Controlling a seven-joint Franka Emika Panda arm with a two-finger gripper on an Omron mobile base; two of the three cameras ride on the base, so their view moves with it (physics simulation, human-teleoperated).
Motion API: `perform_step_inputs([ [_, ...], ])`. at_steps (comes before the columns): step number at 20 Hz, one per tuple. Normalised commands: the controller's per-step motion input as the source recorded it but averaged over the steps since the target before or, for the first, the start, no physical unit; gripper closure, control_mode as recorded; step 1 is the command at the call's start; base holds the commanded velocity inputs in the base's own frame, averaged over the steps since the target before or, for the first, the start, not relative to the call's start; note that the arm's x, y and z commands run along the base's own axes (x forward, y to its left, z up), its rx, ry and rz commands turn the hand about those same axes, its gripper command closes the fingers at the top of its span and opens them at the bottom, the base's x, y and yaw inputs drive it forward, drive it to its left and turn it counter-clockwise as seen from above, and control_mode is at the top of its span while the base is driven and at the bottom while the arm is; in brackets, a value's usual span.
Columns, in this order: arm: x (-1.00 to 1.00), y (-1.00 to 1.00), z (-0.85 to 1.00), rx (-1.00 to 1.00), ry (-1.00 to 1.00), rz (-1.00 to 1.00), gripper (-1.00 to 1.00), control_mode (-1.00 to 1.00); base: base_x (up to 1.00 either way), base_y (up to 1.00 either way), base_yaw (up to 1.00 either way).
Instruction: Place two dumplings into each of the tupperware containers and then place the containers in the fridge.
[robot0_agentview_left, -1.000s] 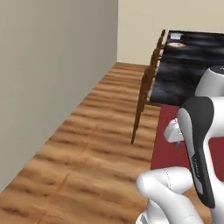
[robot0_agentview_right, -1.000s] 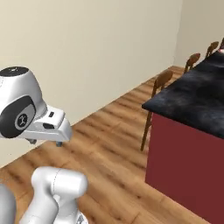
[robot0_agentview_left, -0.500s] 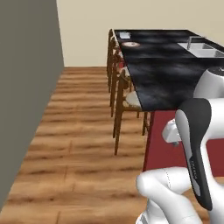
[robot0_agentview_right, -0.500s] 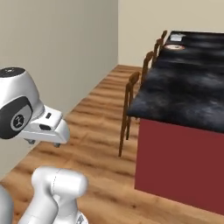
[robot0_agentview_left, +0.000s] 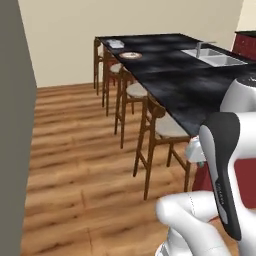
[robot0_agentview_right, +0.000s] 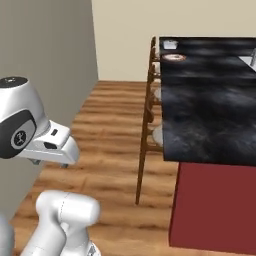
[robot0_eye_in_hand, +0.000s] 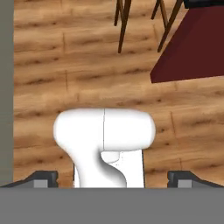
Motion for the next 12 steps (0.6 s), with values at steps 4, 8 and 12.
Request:
perform_step_inputs([
  [4,0.00,0.00,0.00,0.00,0.00,0.00,-1.00,1.00,1.00,1.00,-0.38],
  [8,0.00,0.00,0.00,0.00,0.00,0.00,-1.00,1.00,1.00,1.00,-0.38],
  [12,0.00,0.00,0.00,0.00,0.00,0.00,-1.00,1.00,1.00,0.85,-0.34],
])
